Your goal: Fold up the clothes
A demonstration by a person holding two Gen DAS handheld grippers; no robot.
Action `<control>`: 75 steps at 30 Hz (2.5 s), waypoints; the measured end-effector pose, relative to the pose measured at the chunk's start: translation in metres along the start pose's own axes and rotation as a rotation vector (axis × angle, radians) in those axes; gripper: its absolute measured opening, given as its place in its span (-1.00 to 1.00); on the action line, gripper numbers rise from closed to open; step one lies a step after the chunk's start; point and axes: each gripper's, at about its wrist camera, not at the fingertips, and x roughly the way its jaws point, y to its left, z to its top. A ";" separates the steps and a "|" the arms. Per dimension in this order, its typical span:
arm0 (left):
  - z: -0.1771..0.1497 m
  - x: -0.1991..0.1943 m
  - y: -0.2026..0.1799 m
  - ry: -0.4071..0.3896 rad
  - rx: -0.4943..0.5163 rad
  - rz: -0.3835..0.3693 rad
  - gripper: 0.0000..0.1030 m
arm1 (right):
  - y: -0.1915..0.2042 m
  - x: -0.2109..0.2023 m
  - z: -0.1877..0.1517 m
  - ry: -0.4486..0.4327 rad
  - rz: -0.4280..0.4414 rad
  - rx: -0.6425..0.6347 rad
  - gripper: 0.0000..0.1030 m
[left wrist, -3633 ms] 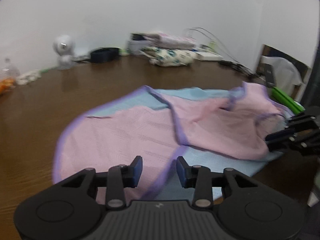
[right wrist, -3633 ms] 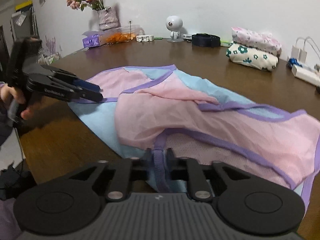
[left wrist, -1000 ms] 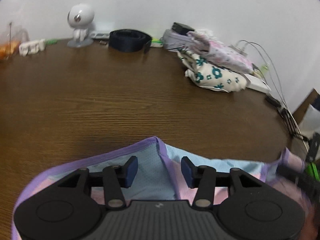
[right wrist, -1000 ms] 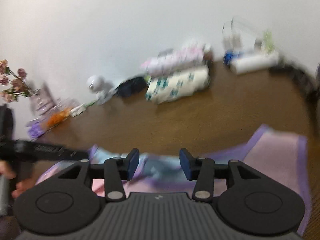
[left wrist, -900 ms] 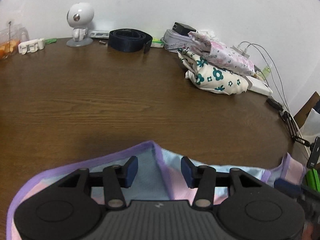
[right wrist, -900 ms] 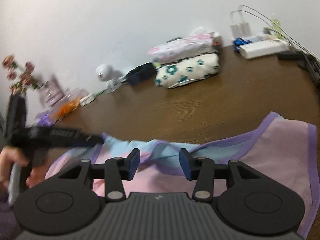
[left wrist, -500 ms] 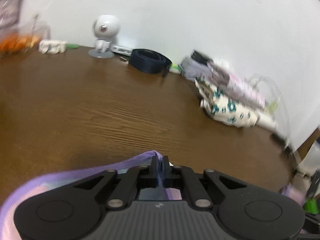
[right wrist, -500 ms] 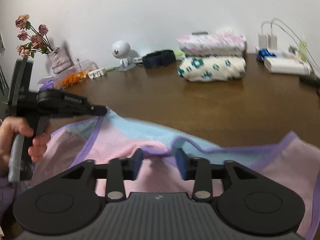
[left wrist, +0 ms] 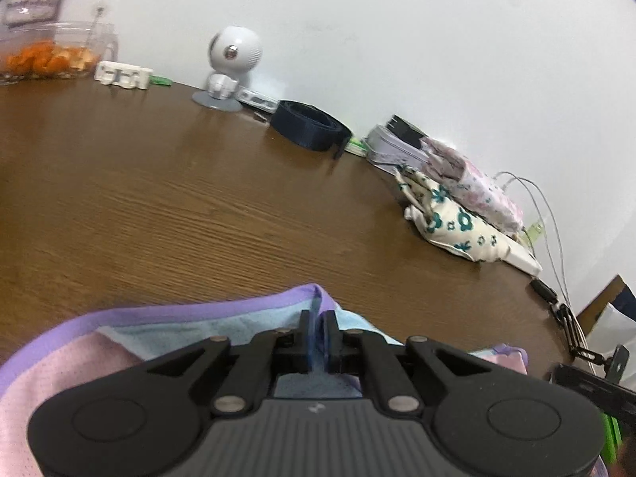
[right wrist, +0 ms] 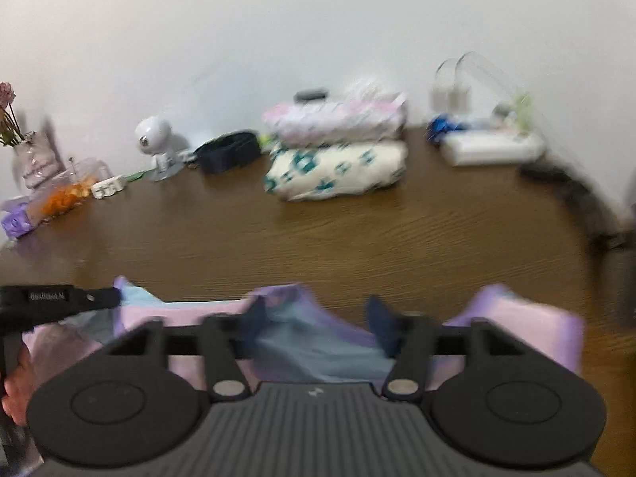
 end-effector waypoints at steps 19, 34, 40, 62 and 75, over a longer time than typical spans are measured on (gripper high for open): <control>-0.121 -0.134 -0.035 0.114 0.255 -0.130 -0.19 | 0.010 -0.059 -0.057 0.092 0.050 -0.055 -0.93; -0.130 -0.139 -0.030 0.061 0.301 -0.143 -0.18 | -0.015 -0.064 -0.040 0.036 0.315 0.314 -0.99; -0.132 -0.139 -0.031 0.052 0.323 -0.149 -0.15 | -0.022 -0.062 -0.055 0.079 0.216 0.291 -0.03; -0.138 -0.138 -0.039 0.043 0.394 -0.144 0.09 | -0.015 -0.066 -0.059 0.018 0.235 0.305 -0.03; -0.140 -0.139 -0.040 0.041 0.402 -0.136 0.09 | -0.052 -0.086 -0.058 0.011 -0.086 0.188 -0.36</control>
